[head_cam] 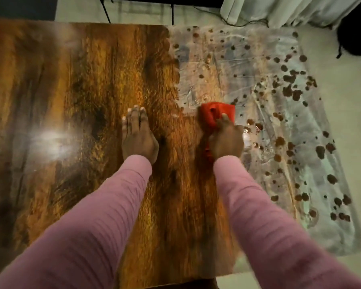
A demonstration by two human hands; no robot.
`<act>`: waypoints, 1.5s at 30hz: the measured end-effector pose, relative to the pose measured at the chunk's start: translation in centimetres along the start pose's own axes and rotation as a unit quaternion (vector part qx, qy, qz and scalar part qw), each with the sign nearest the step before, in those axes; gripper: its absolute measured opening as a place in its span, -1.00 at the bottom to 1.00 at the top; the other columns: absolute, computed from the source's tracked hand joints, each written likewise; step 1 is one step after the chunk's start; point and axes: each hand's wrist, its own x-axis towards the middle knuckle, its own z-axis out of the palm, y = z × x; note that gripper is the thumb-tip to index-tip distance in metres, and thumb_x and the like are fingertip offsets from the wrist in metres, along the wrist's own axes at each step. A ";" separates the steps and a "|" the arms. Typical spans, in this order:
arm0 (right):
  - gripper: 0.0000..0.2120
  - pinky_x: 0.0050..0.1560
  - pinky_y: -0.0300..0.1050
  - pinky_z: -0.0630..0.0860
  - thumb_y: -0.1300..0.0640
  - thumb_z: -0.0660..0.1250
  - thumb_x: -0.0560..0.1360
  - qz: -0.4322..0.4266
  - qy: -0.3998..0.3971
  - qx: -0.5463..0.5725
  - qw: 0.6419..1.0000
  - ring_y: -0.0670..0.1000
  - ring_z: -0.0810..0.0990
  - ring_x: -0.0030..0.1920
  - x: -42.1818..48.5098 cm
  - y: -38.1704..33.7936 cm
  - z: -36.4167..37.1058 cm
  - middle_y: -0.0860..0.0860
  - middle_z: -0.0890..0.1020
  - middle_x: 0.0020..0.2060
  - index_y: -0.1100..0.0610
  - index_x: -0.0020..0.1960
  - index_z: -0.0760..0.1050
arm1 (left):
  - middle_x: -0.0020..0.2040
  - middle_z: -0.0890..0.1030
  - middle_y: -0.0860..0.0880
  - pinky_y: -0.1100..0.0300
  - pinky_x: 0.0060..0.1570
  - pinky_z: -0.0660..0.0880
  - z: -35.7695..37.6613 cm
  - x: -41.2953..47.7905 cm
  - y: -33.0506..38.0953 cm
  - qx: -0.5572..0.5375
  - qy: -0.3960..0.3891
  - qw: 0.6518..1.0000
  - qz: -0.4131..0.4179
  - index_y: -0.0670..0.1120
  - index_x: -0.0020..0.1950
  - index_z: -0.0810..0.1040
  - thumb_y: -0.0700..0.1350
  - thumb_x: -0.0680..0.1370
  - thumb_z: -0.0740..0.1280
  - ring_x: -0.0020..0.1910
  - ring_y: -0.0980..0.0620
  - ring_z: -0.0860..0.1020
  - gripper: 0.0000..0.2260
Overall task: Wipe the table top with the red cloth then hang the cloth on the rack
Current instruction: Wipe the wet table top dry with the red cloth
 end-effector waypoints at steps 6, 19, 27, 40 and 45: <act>-0.71 0.01 0.01 0.53 0.01 0.34 0.44 0.182 0.066 0.055 0.980 0.22 0.59 -0.05 4.9 -1.7 -0.6 0.20 0.56 0.03 0.07 0.13 0.53 | 0.55 0.05 -0.15 0.08 0.49 -0.18 1.2 3.6 0.2 0.002 -0.006 1.000 0.005 -0.17 0.54 0.04 -0.17 0.59 -0.02 0.53 -0.09 -0.05 -0.51; -0.61 -0.02 -0.01 0.53 0.16 0.28 0.36 0.070 0.077 0.009 0.995 0.23 0.59 -0.01 11.0 -0.7 -1.3 0.17 0.64 0.00 0.00 0.18 0.53 | 0.56 0.02 -0.14 0.10 0.47 -0.23 1.7 3.5 0.3 0.011 -0.010 1.000 0.024 -0.17 0.54 0.00 -0.11 0.58 -0.08 0.53 -0.08 -0.07 -0.49; -0.77 -0.08 -0.04 0.52 0.13 0.32 0.38 -0.081 0.010 0.064 0.995 0.17 0.53 0.02 7.9 -15.6 4.8 0.07 0.60 0.02 0.09 0.02 0.59 | 0.56 -0.04 -0.15 0.18 0.41 -0.39 2.0 3.8 0.0 0.012 -0.027 0.999 0.025 -0.16 0.55 -0.07 -0.07 0.52 -0.09 0.53 -0.07 -0.14 -0.41; -0.83 -0.37 -0.25 0.37 0.10 0.33 0.48 0.095 0.080 0.042 0.991 0.16 0.63 -0.08 16.9 -9.0 -0.8 0.15 0.66 -0.08 0.17 -0.01 0.60 | 0.57 0.00 -0.08 0.20 0.43 -0.28 1.8 7.7 1.6 -0.094 0.046 0.995 -0.001 -0.14 0.55 -0.03 -0.10 0.64 -0.09 0.53 0.00 -0.11 -0.53; -0.65 0.06 -0.02 0.49 0.12 0.30 0.38 -0.143 -0.024 0.058 0.988 0.17 0.50 0.14 15.2 -17.1 3.5 0.12 0.61 0.06 0.07 0.16 0.55 | 0.56 -0.01 -0.12 0.11 0.48 -0.23 2.5 12.8 3.9 -0.069 0.028 0.997 -0.001 -0.19 0.54 -0.05 -0.20 0.60 0.02 0.54 -0.05 -0.10 -0.48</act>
